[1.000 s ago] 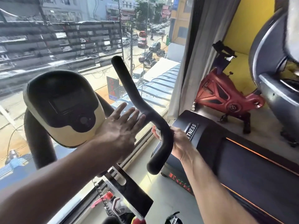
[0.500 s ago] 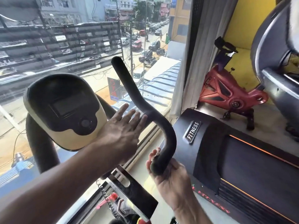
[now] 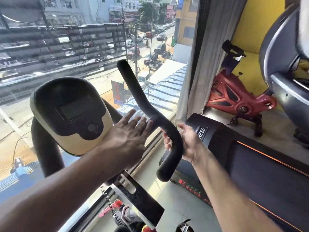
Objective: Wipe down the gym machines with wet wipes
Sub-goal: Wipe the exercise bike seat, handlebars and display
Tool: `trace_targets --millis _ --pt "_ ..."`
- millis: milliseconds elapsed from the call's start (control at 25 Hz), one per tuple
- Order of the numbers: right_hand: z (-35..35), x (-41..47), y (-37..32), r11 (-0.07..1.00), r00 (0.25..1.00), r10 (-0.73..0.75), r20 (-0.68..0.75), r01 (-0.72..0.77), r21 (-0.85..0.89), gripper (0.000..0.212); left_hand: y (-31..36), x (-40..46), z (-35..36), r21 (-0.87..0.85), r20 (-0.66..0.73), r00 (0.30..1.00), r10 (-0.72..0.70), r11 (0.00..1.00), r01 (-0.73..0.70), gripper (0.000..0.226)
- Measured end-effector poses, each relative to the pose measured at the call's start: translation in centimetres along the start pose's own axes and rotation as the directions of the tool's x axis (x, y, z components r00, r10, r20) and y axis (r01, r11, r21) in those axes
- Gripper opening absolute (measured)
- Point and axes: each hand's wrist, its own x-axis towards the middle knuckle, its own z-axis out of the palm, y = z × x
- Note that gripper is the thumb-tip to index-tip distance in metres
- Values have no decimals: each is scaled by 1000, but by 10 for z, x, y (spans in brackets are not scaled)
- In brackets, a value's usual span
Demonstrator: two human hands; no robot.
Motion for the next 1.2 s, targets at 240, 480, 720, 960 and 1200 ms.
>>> trace_targets --millis 240,480,720,960,1200 --pt "44 33 -50 462 956 -292 -28 115 -879 36 0 -14 -9 24 86 996 36 999 -38 98" --pt "25 2 -5 -267 731 -473 492 413 -870 52 -3 -9 -8 142 79 997 22 989 -33 101" --pt "-31 -49 21 -484 610 -494 620 399 -779 41 -1 -10 -10 80 75 996 -44 996 38 98" --pt "13 -37 -22 -388 440 -646 624 514 -765 34 -22 -19 -32 260 -33 989 -144 954 147 91" --pt "120 42 -71 -578 254 -575 778 547 -606 20 -54 -29 -51 170 -264 875 -405 874 456 87"
